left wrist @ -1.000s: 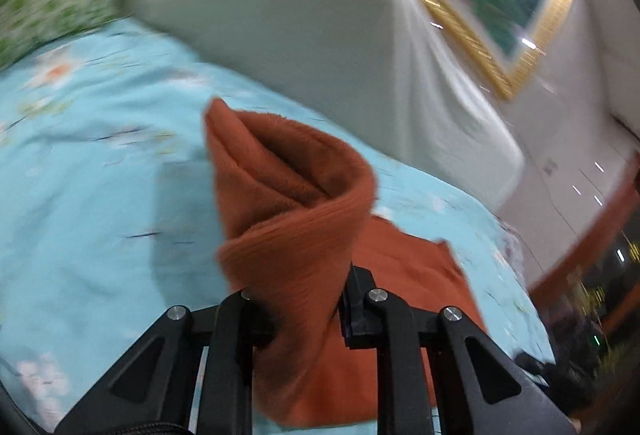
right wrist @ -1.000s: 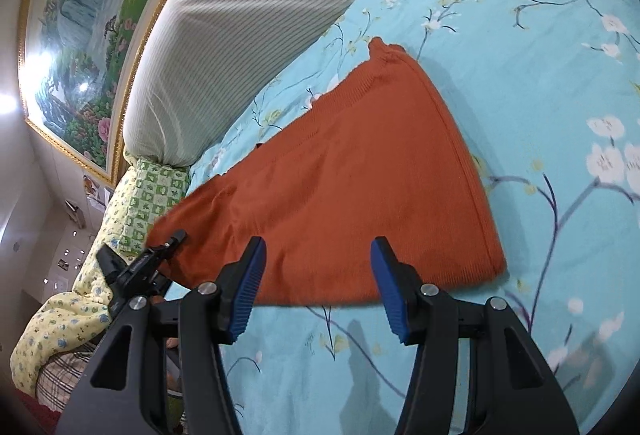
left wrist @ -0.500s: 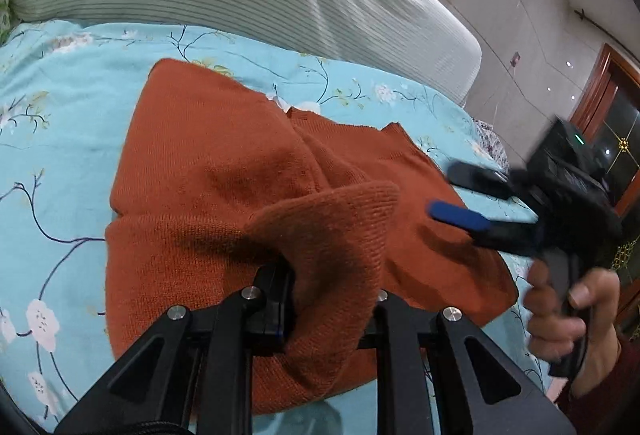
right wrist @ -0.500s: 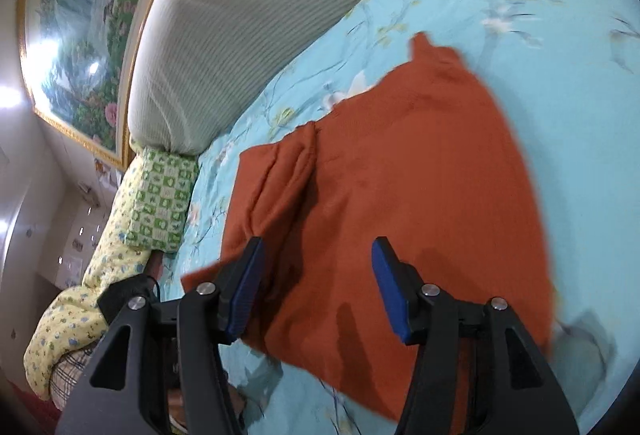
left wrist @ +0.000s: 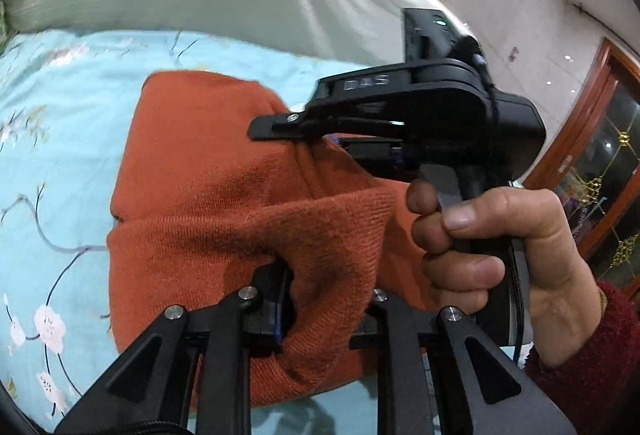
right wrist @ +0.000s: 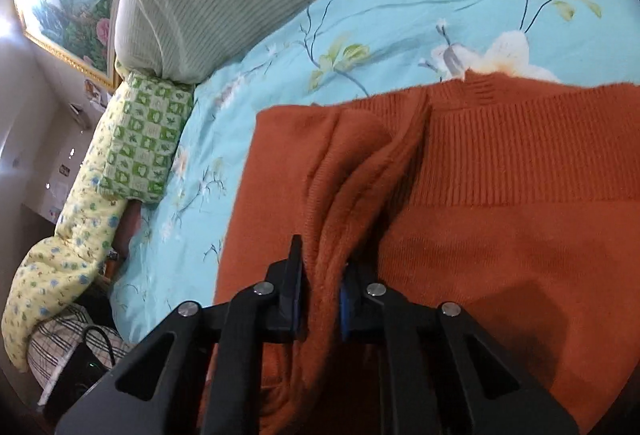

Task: Fold small clothes
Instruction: 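Grasp the folded sweater end with the left gripper while the right gripper grasps the other end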

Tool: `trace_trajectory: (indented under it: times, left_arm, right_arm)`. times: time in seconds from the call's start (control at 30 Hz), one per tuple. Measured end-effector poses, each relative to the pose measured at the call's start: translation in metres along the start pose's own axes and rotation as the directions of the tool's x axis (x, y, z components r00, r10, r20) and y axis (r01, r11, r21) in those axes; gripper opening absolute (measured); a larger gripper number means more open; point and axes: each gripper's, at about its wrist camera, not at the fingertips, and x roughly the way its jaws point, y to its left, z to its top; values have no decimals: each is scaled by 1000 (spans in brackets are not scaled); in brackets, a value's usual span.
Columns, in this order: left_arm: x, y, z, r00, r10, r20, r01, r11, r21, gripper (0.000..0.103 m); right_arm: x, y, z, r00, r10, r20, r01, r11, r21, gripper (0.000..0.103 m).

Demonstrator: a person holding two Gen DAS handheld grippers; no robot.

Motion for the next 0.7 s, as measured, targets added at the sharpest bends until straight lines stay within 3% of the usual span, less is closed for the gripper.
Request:
trace_trajectory:
  times: [0.17, 0.3, 0.47, 0.53, 0.7]
  left_arm:
    - [10, -51, 18, 990, -142, 15, 141, 989, 44, 20]
    - [42, -90, 13, 979, -202, -33, 204, 976, 72, 22]
    - [86, -114, -4, 973, -186, -134, 199, 975, 94, 26]
    - [92, -113, -5, 973, -182, -139, 195, 977, 85, 27]
    - [94, -110, -2, 966, -210, -149, 222, 973, 69, 42]
  right_arm:
    - [-84, 2, 5, 991, -5, 131, 16, 997, -79, 14]
    - [-129, -31, -1, 982, -92, 164, 100, 994, -43, 13]
    - [-138, -90, -20, 973, -196, 125, 193, 980, 41, 13]
    - [-136, -101, -26, 974, -191, 124, 186, 981, 49, 13]
    - [-133, -109, -28, 975, -172, 142, 164, 984, 65, 14]
